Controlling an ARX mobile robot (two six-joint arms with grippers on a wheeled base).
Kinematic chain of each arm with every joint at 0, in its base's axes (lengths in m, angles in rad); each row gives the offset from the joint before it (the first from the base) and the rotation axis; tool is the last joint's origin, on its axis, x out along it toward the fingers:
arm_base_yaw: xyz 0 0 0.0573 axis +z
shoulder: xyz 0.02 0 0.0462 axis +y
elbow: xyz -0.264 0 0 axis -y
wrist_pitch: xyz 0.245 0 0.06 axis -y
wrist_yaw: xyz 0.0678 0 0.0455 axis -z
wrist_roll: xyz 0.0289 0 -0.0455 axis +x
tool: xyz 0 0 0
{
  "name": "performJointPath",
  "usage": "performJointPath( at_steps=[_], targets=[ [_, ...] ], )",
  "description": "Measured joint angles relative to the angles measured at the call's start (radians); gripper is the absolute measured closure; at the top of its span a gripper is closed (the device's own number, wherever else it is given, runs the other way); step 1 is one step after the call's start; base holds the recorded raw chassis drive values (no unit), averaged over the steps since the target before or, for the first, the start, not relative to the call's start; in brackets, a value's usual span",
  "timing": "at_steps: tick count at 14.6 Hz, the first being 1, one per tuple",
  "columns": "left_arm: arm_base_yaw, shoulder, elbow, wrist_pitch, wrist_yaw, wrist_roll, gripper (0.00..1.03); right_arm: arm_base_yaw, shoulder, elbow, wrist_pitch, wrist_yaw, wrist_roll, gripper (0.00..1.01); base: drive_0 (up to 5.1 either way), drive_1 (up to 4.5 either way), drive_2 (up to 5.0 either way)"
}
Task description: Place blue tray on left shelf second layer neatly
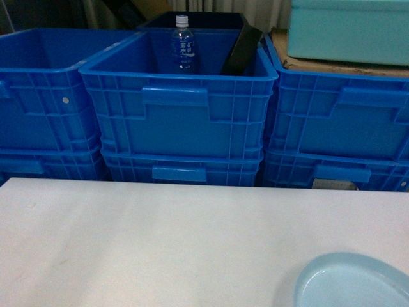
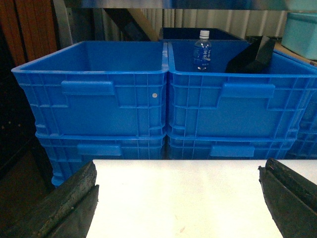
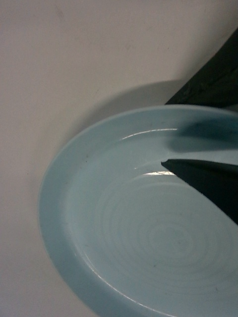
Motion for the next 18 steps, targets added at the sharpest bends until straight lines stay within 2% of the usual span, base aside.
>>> performJointPath(
  at_steps=[3,6,9,13,15,17,18],
  targets=[
    [0.0,0.0,0.0,0.001,0.0,0.0,0.05,-0.03,0.015,0.0,0.01,-0.005,-0.014,0.98,0.0,0.0,0.0],
    [0.0,0.0,0.0,0.0,0.0,0.0,0.05,-0.039,0.01,0.005,-0.007,-0.018,-0.026,0.99,0.0,0.0,0.0],
    [0.0,0.0,0.0,0.0,0.0,0.0,0.05,-0.035,-0.086,0.027,-0.123,-0.019,-0.043,0.99,0.0,0.0,0.0],
    [0.0,0.0,0.0,0.0,0.0,0.0,0.05,-0.008,-0.382,0.137,-0.35,-0.037,-0.11,0.99,0.0,0.0,0.0],
    [0.0,0.0,0.0,0.0,0.0,0.0,0.05,0.018,-0.556,0.206,-0.403,-0.029,-0.119,0.99,0.0,0.0,0.0],
    [0.0,0.0,0.0,0.0,0.0,0.0,0.05,0.081,-0.737,0.268,-0.455,0.057,-0.12,0.99,0.0,0.0,0.0],
    [0.0,0.0,0.0,0.0,0.0,0.0,0.05,0.183,-0.865,0.278,-0.411,0.198,-0.154,0.99,0.0,0.0,0.0]
  ],
)
